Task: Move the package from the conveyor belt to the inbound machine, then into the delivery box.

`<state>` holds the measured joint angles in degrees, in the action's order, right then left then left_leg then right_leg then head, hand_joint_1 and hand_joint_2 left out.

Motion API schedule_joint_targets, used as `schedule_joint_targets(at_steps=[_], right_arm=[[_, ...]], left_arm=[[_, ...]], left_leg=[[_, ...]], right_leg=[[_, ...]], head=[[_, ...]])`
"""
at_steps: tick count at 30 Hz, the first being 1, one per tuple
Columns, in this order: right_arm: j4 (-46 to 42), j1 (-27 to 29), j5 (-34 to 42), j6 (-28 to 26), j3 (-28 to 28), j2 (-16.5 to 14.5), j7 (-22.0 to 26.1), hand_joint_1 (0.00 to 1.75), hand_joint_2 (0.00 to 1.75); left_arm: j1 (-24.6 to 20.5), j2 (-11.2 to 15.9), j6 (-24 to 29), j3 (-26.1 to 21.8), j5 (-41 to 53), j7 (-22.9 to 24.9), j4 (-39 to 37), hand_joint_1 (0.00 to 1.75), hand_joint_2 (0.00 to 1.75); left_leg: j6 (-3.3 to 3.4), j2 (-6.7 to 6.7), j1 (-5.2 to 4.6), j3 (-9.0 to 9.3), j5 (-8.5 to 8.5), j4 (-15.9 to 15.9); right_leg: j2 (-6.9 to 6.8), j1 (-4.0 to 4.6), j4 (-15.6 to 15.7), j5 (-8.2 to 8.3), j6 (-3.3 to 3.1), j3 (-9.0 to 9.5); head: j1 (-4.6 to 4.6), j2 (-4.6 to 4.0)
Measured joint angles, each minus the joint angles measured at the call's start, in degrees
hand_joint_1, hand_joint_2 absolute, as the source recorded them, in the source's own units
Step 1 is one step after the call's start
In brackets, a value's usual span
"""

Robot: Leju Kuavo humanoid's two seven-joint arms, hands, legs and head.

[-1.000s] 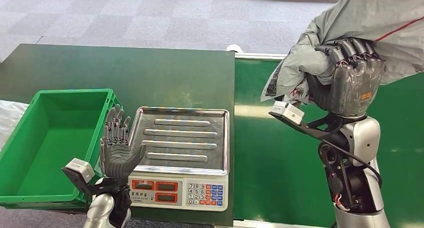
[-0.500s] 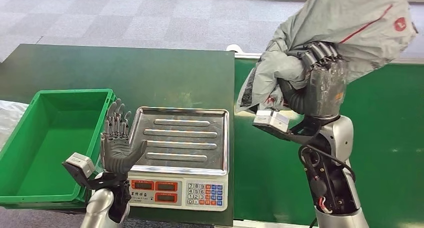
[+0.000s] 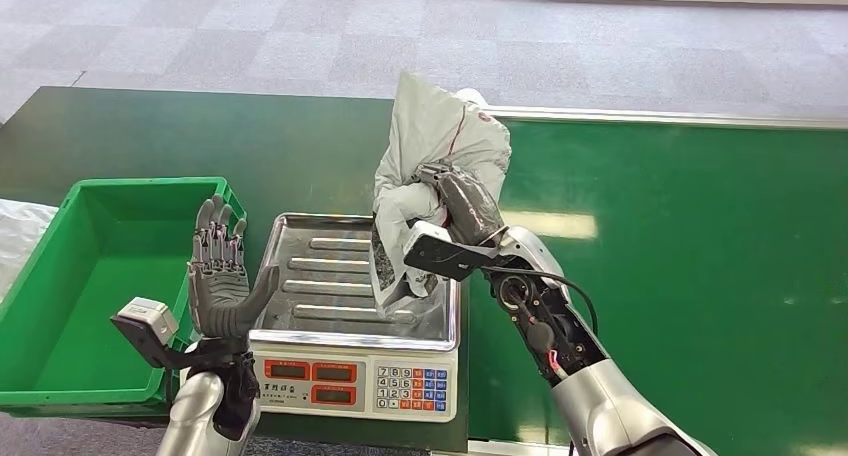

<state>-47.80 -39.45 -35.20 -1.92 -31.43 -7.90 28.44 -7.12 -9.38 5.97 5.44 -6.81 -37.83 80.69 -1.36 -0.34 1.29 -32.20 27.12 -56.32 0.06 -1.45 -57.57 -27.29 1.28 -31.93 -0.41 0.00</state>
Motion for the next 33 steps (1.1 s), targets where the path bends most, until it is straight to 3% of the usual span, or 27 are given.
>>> schedule_joint_targets(at_steps=[9, 16, 33], right_arm=[[5.1, -1.2, 0.3, -0.1, -1.1, -0.4, -0.5, 1.75, 1.75], [5.4, -1.5, 0.6, -2.6, -1.0, 0.5, -1.7, 1.75, 1.75], [5.4, -2.0, 0.6, -2.9, -0.7, 1.6, -2.0, 1.75, 1.75]], left_arm=[[0.0, 0.1, 0.0, 0.1, -0.1, 0.0, -0.1, 0.0, 1.75], [0.4, 0.5, 0.9, -0.1, -0.6, -0.9, -0.4, 0.0, 1.75], [1.1, 1.3, 0.9, -0.1, -0.8, -1.1, -0.4, 0.0, 1.75]], left_leg=[[0.0, 0.0, 0.0, -0.03, 0.0, 0.0], [0.0, 0.01, 0.0, -0.04, 0.0, 0.0], [0.0, 0.0, 0.0, -0.04, 0.0, 0.0]], right_leg=[[0.0, 0.0, 0.0, 0.01, 0.0, -0.07], [0.0, 0.0, 0.0, 0.01, 0.0, -0.07], [0.0, 0.0, 0.0, 0.01, 0.0, -0.07]], head=[[-0.02, 0.0], [-0.01, 0.0], [-0.01, 0.0]])
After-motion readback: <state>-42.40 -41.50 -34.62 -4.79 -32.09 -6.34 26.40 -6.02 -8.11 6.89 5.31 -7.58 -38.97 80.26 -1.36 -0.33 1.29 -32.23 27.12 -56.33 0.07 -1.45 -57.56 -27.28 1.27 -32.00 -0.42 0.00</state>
